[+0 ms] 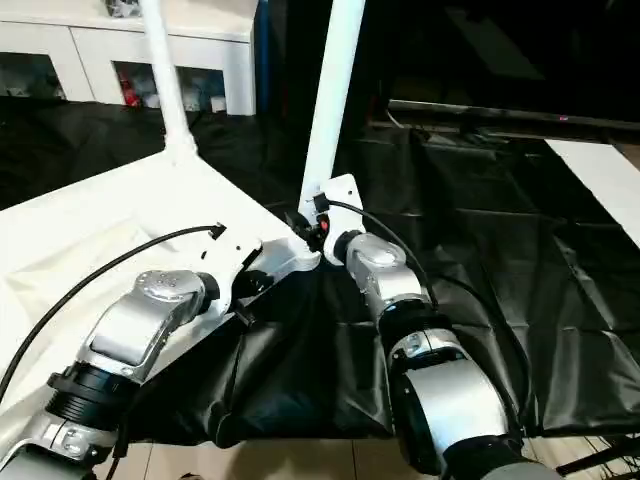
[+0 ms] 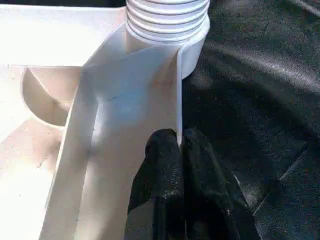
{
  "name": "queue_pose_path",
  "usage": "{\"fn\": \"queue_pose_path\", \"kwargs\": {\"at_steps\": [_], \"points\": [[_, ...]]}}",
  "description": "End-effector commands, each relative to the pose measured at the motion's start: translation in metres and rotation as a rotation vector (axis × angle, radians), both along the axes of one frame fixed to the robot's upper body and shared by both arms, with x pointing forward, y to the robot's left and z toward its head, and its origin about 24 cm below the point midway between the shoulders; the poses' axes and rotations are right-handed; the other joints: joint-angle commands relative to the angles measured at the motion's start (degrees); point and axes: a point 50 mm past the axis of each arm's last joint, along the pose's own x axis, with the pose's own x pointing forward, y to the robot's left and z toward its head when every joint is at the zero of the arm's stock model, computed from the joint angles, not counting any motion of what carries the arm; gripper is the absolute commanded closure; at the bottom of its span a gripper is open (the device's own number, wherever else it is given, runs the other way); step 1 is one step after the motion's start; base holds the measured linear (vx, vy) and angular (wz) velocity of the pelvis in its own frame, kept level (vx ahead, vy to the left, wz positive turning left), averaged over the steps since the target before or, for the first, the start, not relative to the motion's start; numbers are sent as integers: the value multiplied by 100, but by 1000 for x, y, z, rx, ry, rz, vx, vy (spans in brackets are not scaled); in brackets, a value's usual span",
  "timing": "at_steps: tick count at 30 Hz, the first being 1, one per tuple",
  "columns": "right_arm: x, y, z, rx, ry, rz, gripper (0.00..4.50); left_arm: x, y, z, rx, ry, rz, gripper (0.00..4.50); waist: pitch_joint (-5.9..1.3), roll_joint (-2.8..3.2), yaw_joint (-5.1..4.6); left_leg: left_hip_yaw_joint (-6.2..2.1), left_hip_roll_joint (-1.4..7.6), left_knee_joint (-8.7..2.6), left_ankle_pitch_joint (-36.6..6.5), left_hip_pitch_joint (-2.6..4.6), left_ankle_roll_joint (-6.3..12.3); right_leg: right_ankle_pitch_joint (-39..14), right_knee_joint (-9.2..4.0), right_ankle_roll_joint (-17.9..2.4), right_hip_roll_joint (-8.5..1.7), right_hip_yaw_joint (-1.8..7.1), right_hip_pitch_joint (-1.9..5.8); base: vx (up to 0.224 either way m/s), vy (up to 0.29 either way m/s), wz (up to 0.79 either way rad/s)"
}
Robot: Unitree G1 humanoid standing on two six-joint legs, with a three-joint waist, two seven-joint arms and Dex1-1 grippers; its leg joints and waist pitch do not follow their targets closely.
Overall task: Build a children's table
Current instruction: Insert table leg to table base
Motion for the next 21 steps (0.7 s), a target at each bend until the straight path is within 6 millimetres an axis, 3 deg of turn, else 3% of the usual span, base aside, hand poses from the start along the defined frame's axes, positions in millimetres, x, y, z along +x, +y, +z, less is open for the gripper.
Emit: {"fn": "queue_pose_path", "kwargs": {"at_steps": [1,6,8,13,17,21], "points": [[-20,-8,-47,-77,200,-20,261,8,-10,35,-32,-151,-40,450,-317,82,39,-127,342,-430,-1119,138,67,-315,-426,-1315,-510,254,189,0,0,0],[-19,-4,-46,-86,191,-17,261,7,-9,36,-22,-146,-27,450,-298,96,7,-152,354,-473,-1568,152,-165,-895,-463,-1192,-507,262,161,0,0,0],[-18,-4,-44,-73,181,-16,191,7,-10,36,-22,-149,-33,450,-305,103,2,-152,353,-469,-1540,149,-164,-816,-459,-1184,-511,267,160,0,0,0],[-14,-3,-36,-29,158,-5,158,7,-10,35,-23,-162,-66,450,-323,105,22,-131,347,-443,-1233,139,-61,-319,-414,-1284,-496,263,182,0,0,0],[-10,-2,-19,-11,75,110,131,1,-7,29,-9,-150,-148,450,-326,132,38,-124,348,-422,-1105,131,28,-177,-405,-1369,-508,260,199,0,0,0],[-9,-8,-8,-12,14,209,93,-1,0,25,-4,-137,-196,450,-342,149,54,-113,346,-382,-732,116,203,323,-343,-1463,-496,252,222,0,0,0]]}}
